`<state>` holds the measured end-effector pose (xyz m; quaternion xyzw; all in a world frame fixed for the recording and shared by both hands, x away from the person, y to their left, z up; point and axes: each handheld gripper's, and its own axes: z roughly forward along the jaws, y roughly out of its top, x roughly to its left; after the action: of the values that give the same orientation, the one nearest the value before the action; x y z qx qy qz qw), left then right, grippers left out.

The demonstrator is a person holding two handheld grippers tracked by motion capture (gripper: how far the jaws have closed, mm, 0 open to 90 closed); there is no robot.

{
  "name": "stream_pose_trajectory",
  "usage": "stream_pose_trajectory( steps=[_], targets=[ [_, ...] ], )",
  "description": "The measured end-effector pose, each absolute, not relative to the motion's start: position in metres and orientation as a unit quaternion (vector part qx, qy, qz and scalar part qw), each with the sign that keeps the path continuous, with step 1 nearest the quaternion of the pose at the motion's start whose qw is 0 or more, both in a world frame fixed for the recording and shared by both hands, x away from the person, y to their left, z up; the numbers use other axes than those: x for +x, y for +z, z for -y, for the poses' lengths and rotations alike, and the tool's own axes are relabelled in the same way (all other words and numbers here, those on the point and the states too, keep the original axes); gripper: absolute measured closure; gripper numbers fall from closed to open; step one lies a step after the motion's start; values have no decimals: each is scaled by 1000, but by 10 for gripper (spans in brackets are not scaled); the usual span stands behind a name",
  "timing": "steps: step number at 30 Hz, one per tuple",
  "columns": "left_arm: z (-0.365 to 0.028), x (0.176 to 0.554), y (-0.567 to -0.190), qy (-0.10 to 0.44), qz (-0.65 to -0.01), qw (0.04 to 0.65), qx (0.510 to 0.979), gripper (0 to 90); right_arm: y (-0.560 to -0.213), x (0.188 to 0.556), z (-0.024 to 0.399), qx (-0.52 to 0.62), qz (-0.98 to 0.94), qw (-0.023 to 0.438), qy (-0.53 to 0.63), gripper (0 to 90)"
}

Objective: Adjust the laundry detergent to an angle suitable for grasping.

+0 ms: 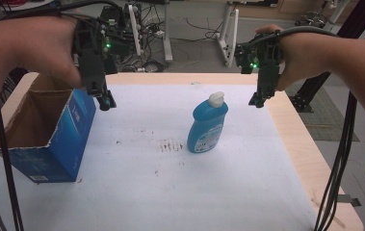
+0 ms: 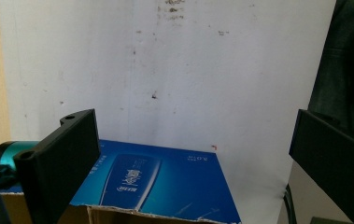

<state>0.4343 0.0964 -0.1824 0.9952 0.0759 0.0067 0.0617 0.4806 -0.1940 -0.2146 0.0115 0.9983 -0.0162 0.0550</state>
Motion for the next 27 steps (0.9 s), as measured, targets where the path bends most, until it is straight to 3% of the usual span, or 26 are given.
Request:
stream_pose_trajectory(
  steps=[12,27],
  targets=[
    [-93,430,-183,12,-79,69,994,18,-215,478,194,11,-998,58,-17,10],
    [-76,428,-201,2,-94,164,982,17,-214,476,204,15,-998,61,-15,10]
  ],
)
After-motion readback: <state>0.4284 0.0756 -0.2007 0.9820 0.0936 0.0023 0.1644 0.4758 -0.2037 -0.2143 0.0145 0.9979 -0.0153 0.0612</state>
